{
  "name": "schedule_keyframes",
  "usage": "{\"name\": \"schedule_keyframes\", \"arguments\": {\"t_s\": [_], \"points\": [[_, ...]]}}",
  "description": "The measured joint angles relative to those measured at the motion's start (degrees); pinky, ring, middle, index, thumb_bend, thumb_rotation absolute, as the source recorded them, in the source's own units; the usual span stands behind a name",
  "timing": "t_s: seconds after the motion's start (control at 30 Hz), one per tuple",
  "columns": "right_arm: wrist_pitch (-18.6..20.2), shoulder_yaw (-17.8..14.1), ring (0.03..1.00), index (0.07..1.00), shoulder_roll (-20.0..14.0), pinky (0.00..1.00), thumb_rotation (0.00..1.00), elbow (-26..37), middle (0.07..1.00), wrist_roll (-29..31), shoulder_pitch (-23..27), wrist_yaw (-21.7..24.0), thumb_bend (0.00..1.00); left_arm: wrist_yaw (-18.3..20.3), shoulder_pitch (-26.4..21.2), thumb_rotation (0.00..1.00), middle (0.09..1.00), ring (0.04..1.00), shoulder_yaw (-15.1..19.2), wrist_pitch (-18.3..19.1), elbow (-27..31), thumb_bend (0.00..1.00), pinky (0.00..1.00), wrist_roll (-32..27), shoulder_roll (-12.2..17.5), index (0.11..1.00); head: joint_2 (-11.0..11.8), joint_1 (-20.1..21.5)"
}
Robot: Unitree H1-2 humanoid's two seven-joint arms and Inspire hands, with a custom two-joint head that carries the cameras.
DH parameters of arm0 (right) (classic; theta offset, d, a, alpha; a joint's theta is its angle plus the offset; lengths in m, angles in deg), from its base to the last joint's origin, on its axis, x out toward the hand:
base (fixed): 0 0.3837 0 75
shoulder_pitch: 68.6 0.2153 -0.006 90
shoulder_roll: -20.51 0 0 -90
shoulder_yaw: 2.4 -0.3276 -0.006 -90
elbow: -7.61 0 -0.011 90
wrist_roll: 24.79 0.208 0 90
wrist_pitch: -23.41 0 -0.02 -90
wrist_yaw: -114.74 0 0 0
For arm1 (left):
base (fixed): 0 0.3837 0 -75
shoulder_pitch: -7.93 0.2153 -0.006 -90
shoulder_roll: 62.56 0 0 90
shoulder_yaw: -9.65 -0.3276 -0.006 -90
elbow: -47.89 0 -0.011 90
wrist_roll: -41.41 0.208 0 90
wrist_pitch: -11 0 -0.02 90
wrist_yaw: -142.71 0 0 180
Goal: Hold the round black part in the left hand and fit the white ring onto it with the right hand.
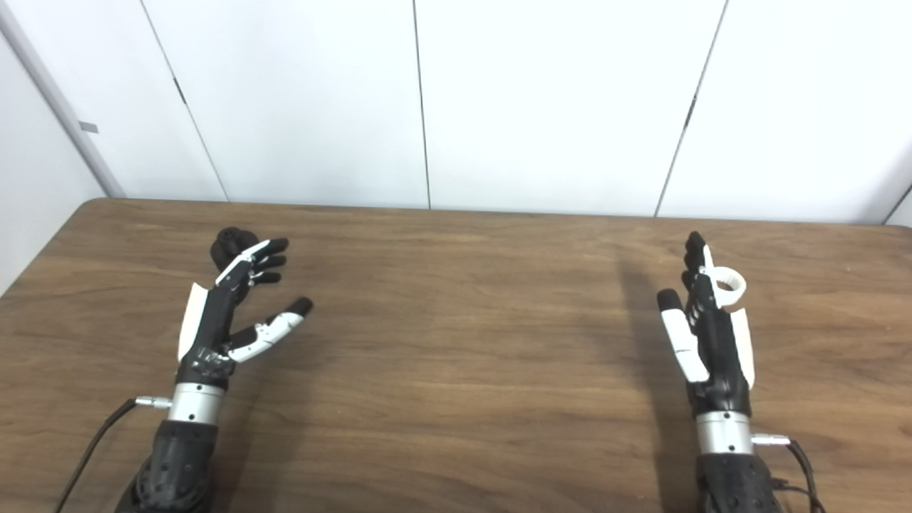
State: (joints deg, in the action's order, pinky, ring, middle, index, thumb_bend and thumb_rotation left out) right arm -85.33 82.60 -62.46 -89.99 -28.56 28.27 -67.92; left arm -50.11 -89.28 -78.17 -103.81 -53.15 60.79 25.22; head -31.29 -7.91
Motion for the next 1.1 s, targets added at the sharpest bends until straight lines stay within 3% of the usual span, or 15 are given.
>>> {"name": "schedule_keyframes", "arguments": {"t_s": [0.17,0.27,0.43,0.53,0.7,0.87,0.97,1.1], "points": [[0.02,0.06,1.000,0.996,-0.11,1.00,0.84,-0.24,1.000,0.76,0.32,0.64,0.40,-12.64,-3.02,0.24,0.778,0.739,-5.11,-0.63,-4.53,0.86,0.66,10.58,6.32,0.773,0.53,-0.70],[0.13,0.05,1.000,0.997,-0.13,1.00,0.84,-0.23,1.000,0.97,0.32,0.83,0.40,-18.92,-4.87,0.24,0.807,0.790,-7.09,-0.75,-7.75,0.87,0.70,16.53,9.42,0.797,0.79,-1.15],[0.04,0.11,1.000,1.000,-0.27,1.00,0.84,-0.27,1.000,1.10,0.26,1.12,0.39,-30.00,-7.39,0.24,0.850,0.855,-8.42,-0.89,-12.39,0.91,0.74,27.38,11.58,0.826,1.76,-2.37],[-0.05,0.12,1.000,1.000,-0.37,1.00,0.84,-0.37,1.000,1.03,0.28,1.13,0.39,-35.81,-9.31,0.27,0.877,0.894,-9.23,-0.59,-15.74,0.91,0.83,31.97,12.37,0.860,2.20,-2.73],[-0.06,0.13,1.000,0.997,-0.40,1.00,0.85,-0.48,1.000,0.80,0.34,0.98,0.40,-39.39,-10.91,0.29,0.907,0.935,-9.42,2.57,-18.21,0.91,0.91,34.66,12.80,0.877,2.46,-2.99],[-0.36,0.13,1.000,1.000,-0.52,0.98,0.83,-1.29,1.000,1.33,0.78,1.27,0.40,-40.44,-12.55,0.35,0.943,0.974,-9.09,5.90,-21.41,0.92,0.98,34.60,13.16,0.936,3.34,-3.78],[-1.14,0.16,1.000,1.000,-0.63,0.95,0.84,-1.57,1.000,1.66,0.95,1.38,0.42,-39.95,-13.24,0.37,0.976,0.997,-8.19,7.38,-22.68,0.94,1.00,32.93,13.16,0.954,3.34,-4.04],[-1.23,0.17,1.000,1.000,-0.72,0.93,0.83,-1.64,1.000,1.67,1.00,1.38,0.40,-36.12,-13.91,0.38,0.998,1.000,-6.44,8.55,-24.18,0.95,1.00,27.60,13.02,0.993,3.43,-4.84]]}}
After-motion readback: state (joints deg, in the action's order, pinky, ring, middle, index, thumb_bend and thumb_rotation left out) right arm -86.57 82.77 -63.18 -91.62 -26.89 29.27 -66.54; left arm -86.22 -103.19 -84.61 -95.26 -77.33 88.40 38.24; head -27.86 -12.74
